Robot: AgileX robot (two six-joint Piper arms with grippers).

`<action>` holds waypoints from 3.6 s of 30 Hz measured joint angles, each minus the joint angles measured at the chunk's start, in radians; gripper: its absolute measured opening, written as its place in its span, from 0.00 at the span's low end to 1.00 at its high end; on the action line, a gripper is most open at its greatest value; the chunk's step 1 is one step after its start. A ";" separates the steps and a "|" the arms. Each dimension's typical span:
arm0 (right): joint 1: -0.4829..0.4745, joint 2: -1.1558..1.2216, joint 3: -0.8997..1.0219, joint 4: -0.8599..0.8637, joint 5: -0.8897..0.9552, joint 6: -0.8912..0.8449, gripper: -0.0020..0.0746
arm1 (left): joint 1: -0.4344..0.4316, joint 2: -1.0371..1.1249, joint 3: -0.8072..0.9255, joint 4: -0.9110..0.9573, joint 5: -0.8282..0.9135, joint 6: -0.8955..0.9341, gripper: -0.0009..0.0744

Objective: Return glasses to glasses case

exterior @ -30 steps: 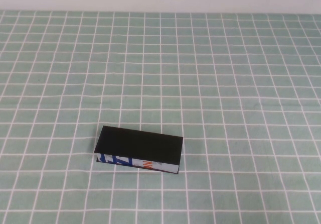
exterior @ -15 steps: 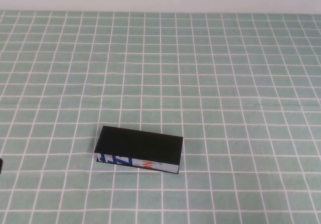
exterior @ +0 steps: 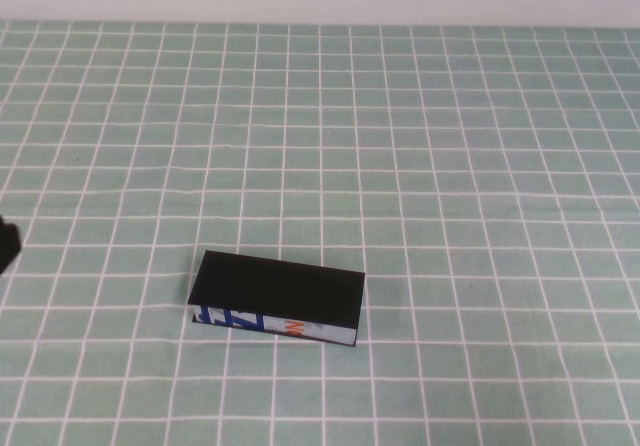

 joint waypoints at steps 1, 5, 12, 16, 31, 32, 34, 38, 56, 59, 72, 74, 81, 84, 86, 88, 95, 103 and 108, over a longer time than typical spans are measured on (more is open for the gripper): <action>0.000 0.000 0.000 0.000 0.000 0.000 0.01 | 0.017 -0.021 0.035 -0.006 -0.048 -0.008 0.01; 0.000 0.000 0.000 0.000 0.000 0.000 0.01 | 0.103 -0.116 0.150 -0.013 -0.143 -0.027 0.01; 0.000 0.000 0.000 0.020 0.000 0.000 0.01 | 0.296 -0.308 0.330 0.013 -0.151 -0.063 0.01; 0.000 0.000 0.000 0.022 0.000 0.000 0.01 | 0.388 -0.390 0.433 0.009 -0.137 -0.101 0.01; 0.000 0.000 0.000 0.046 0.000 0.000 0.01 | 0.451 -0.425 0.586 -0.002 -0.014 -0.213 0.01; 0.000 0.000 0.000 0.054 0.000 0.000 0.01 | 0.451 -0.425 0.586 -0.002 -0.010 -0.213 0.01; 0.000 0.000 0.000 0.060 0.000 0.000 0.01 | 0.451 -0.425 0.585 -0.002 -0.008 -0.213 0.01; 0.000 0.000 0.000 0.062 0.000 0.000 0.01 | 0.451 -0.425 0.585 0.001 -0.008 -0.213 0.01; 0.000 0.000 0.000 0.064 0.000 0.000 0.01 | 0.451 -0.425 0.585 0.003 -0.006 -0.209 0.01; 0.000 -0.001 0.000 0.064 0.000 0.000 0.01 | 0.451 -0.425 0.585 0.003 -0.006 -0.209 0.01; -0.277 -0.017 0.000 0.073 0.000 0.000 0.01 | 0.451 -0.425 0.585 0.005 -0.005 -0.209 0.01; -0.361 -0.030 0.000 0.073 -0.008 0.000 0.01 | 0.451 -0.425 0.585 0.005 -0.005 -0.209 0.01; -0.510 -0.113 0.036 0.092 -0.060 0.000 0.01 | 0.451 -0.425 0.585 0.005 -0.005 -0.205 0.01; -0.514 -0.161 0.106 0.097 -0.081 0.000 0.01 | 0.451 -0.426 0.585 0.005 -0.005 -0.206 0.01; -0.516 -0.177 0.174 0.106 -0.123 0.000 0.01 | 0.451 -0.426 0.585 0.005 -0.003 -0.206 0.01; -0.517 -0.179 0.249 0.113 -0.175 0.000 0.01 | 0.451 -0.428 0.585 0.005 -0.003 -0.206 0.01; -0.521 -0.179 0.400 0.141 -0.296 0.000 0.01 | 0.451 -0.428 0.585 0.006 -0.003 -0.206 0.01; -0.521 -0.181 0.400 0.141 -0.292 0.000 0.01 | 0.451 -0.428 0.585 0.006 -0.003 -0.206 0.01; -0.521 -0.183 0.400 0.141 -0.292 0.000 0.01 | 0.451 -0.428 0.585 0.006 -0.003 -0.206 0.01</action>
